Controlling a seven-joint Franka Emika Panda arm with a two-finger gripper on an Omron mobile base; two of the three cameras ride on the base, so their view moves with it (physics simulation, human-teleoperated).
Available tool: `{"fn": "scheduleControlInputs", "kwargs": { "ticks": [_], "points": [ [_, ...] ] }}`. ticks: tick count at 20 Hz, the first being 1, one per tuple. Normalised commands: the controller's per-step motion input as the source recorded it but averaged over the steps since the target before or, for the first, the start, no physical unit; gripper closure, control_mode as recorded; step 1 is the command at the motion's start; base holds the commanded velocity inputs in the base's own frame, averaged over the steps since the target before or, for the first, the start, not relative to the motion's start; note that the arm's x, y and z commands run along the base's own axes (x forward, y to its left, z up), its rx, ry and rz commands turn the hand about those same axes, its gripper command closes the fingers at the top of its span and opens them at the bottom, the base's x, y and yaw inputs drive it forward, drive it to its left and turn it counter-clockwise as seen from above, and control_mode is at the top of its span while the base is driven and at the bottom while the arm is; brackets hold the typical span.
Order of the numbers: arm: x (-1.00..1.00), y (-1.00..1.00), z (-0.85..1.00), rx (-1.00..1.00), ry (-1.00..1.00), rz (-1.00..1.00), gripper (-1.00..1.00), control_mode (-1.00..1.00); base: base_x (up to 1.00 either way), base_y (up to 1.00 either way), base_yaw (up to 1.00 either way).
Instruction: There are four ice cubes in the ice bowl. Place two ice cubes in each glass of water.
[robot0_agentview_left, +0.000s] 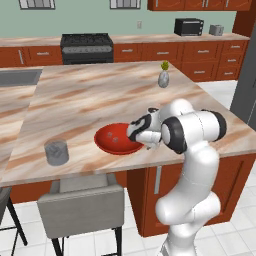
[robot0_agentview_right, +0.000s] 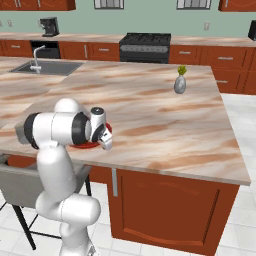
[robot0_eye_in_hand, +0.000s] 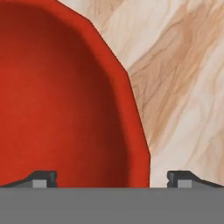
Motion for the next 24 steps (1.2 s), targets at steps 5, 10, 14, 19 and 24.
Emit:
{"fn": "scheduleControlInputs", "kwargs": {
  "ticks": [5,10,14,19,24],
  "points": [
    [0.46,0.33,-0.27,-0.03,0.12,0.0,-1.0,-1.0,0.0,0.0,0.0],
    [0.16,0.12,-0.21,-0.08,0.06,0.0,1.0,-1.0,0.0,0.0,0.0],
    [0.0,0.0,0.0,0.0,0.0,0.0,1.0,-1.0,0.0,0.0,0.0],
    [-0.26,-0.11,0.59,0.13,-0.23,0.0,1.0,-1.0,0.0,0.0,0.0],
    [-0.69,-0.47,1.0,0.3,-0.42,-0.04,1.0,-1.0,0.0,0.0,0.0]
  ]
}}
